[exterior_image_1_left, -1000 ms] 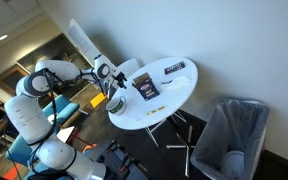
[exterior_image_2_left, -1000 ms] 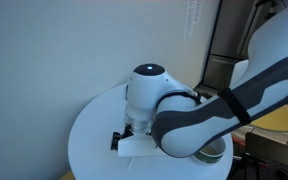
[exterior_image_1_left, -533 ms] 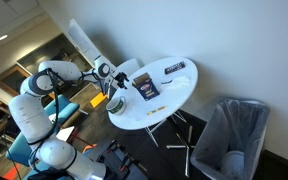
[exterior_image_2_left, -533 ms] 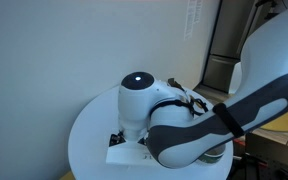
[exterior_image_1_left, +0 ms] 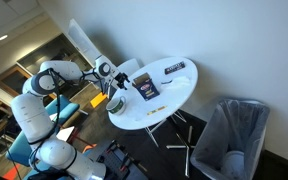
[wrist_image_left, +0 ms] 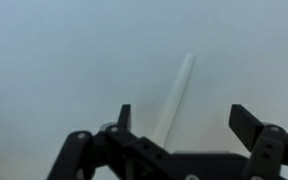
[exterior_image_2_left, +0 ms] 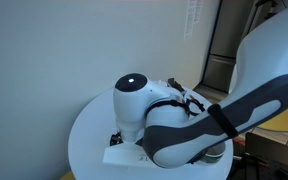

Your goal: Put the white spoon into the green bowl

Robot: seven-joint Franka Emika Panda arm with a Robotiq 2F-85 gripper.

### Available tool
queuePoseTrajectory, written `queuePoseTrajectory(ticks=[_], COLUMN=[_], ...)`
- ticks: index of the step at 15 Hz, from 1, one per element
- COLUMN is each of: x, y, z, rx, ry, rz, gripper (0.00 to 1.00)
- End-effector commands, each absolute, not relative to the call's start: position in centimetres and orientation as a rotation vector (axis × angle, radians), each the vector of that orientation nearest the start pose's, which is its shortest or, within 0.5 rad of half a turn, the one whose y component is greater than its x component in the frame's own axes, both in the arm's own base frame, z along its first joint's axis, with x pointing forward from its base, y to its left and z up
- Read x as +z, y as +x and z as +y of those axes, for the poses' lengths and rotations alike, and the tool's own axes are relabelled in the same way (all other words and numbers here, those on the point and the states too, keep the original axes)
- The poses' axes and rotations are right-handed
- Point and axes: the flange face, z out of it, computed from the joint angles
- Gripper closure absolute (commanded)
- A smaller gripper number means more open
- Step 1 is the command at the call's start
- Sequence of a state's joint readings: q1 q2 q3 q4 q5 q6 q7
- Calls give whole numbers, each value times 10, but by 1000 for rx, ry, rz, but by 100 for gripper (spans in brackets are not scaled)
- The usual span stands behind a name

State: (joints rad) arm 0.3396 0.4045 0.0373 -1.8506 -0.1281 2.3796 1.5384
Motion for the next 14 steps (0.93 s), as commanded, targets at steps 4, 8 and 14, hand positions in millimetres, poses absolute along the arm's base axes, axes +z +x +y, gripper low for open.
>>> queuePoseTrajectory(ticks=[4, 8, 14], x=[311, 306, 311], y=[616, 620, 623], z=[238, 238, 238], rx=[-190, -184, -182], ry=[-2650, -2653, -2656], rz=[1627, 1628, 1632], gripper=[0, 28, 72])
